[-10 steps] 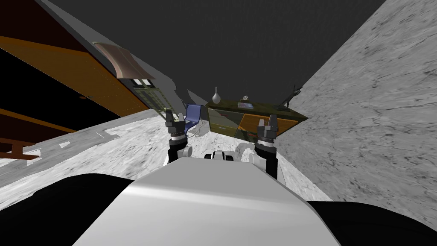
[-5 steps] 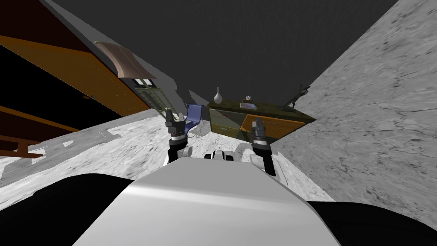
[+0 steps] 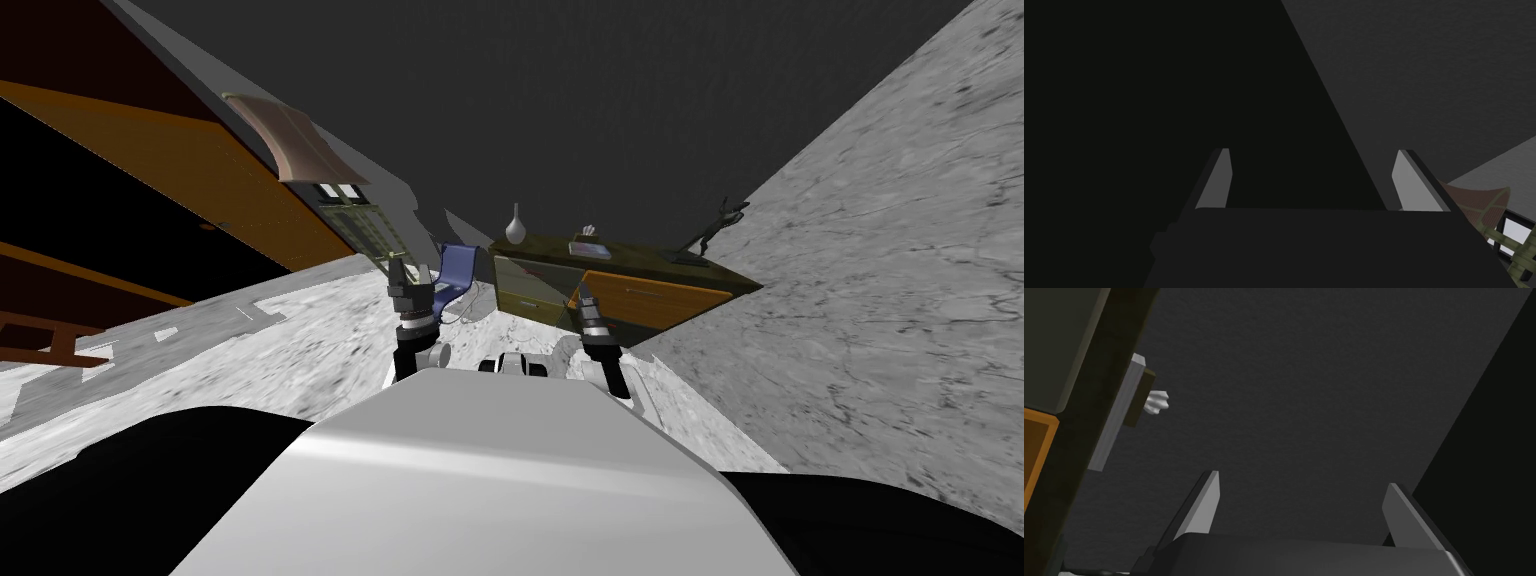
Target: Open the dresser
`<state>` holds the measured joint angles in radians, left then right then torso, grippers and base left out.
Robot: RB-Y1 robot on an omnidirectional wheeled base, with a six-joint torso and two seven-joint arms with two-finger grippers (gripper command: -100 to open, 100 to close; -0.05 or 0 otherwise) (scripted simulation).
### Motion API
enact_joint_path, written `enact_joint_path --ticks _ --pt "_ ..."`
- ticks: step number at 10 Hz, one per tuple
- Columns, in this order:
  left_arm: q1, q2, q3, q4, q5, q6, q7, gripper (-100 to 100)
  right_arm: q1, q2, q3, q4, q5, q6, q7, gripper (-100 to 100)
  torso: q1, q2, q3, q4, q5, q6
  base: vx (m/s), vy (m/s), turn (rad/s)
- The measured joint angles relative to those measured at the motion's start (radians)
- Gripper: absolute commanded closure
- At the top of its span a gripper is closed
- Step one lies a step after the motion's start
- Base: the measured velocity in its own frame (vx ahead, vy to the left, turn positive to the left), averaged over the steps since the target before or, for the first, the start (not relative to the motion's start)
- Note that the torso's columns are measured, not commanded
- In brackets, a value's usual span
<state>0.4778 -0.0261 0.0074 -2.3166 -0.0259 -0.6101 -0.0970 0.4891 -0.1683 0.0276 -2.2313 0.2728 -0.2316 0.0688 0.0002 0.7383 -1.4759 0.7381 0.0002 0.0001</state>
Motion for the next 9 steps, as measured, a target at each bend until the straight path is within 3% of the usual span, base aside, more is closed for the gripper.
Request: enact_joint_path --ticks 4,9 --pt "0.000 0.000 0.000 0.000 0.000 0.000 0.000 0 -0.026 -0.034 0.029 0.088 0.118 0.077 -0.004 -100 0.000 0.001 0.001 0.000 0.000 0.000 0.071 0.060 0.027" --pt "0.000 0.000 0.000 0.000 0.000 0.000 0.000 0 -0.041 -0.068 0.066 0.142 0.248 0.180 -0.008 -100 -0.001 0.000 0.000 0.000 0.000 0.000 0.069 0.058 0.029"
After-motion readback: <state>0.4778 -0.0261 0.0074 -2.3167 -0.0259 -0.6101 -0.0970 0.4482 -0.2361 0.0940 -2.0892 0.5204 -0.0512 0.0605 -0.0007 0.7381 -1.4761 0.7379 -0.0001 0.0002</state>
